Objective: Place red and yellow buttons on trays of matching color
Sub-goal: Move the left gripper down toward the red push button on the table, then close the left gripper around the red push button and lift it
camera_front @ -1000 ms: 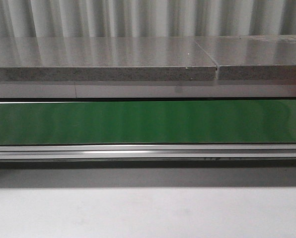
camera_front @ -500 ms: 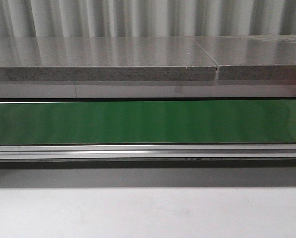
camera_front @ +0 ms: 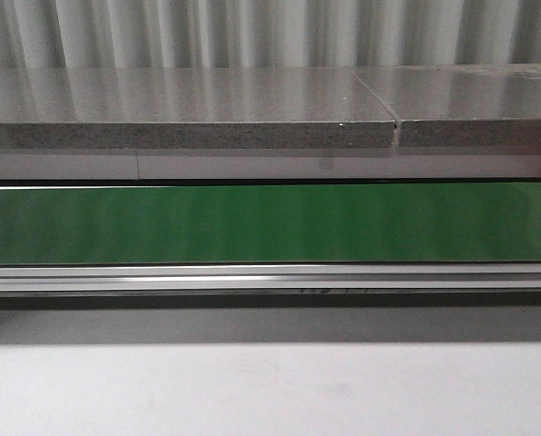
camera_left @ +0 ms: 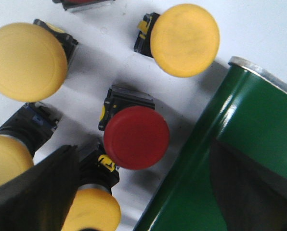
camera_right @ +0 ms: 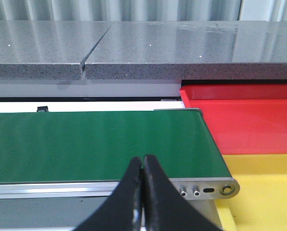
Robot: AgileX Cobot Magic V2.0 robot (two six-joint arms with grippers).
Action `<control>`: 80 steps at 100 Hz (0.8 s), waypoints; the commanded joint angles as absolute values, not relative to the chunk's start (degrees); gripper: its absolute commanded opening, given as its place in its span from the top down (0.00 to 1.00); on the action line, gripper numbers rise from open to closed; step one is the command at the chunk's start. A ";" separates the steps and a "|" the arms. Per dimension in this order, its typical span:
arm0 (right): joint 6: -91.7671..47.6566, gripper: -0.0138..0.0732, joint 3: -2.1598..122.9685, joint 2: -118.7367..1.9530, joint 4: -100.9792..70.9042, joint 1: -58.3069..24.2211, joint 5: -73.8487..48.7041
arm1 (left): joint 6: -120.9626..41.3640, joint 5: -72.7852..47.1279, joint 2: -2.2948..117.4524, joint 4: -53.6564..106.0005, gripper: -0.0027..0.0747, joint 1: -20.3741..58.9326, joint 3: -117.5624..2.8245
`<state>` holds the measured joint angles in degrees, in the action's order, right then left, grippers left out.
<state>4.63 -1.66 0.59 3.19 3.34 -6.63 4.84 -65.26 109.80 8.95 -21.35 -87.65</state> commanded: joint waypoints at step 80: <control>4.18 0.91 -0.58 1.47 3.23 3.26 -2.19 | 5.16 -60.51 113.28 10.16 0.48 -21.59 -90.18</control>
<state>4.63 -1.66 0.59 3.19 3.34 -6.63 4.84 -61.56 116.17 8.95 -21.35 -88.41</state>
